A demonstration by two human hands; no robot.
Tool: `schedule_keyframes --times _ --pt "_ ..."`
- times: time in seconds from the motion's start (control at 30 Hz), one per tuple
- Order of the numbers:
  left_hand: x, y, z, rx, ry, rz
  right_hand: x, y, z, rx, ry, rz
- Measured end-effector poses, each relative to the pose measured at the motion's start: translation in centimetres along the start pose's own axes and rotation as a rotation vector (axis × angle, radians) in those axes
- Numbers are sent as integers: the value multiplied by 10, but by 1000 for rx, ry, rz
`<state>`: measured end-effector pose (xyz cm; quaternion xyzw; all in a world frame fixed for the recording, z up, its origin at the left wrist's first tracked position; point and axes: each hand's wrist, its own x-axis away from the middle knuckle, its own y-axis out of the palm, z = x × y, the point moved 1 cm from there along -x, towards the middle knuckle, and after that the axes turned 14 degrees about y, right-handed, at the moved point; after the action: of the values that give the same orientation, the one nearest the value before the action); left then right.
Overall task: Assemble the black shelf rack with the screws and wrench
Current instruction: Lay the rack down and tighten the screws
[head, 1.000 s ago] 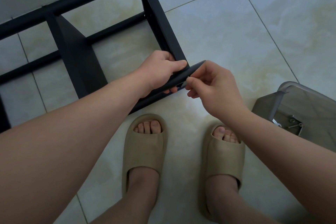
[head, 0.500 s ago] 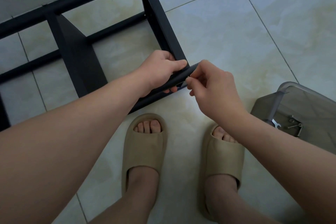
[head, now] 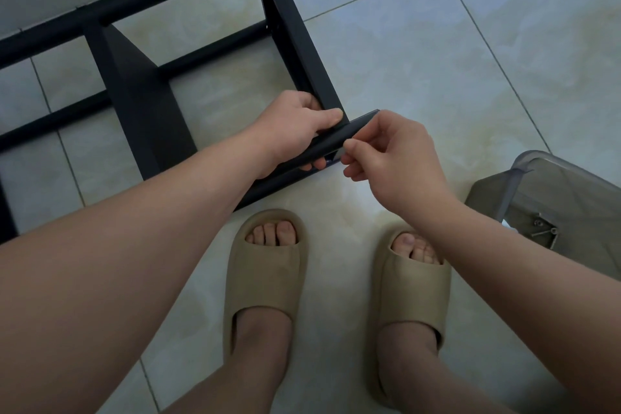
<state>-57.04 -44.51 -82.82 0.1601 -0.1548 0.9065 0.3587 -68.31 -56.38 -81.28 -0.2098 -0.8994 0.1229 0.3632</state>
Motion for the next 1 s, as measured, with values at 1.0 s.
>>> schedule_keyframes --times 1.0 --pt "4 5 0 -83 7 -83 5 -2 5 123 -52 31"
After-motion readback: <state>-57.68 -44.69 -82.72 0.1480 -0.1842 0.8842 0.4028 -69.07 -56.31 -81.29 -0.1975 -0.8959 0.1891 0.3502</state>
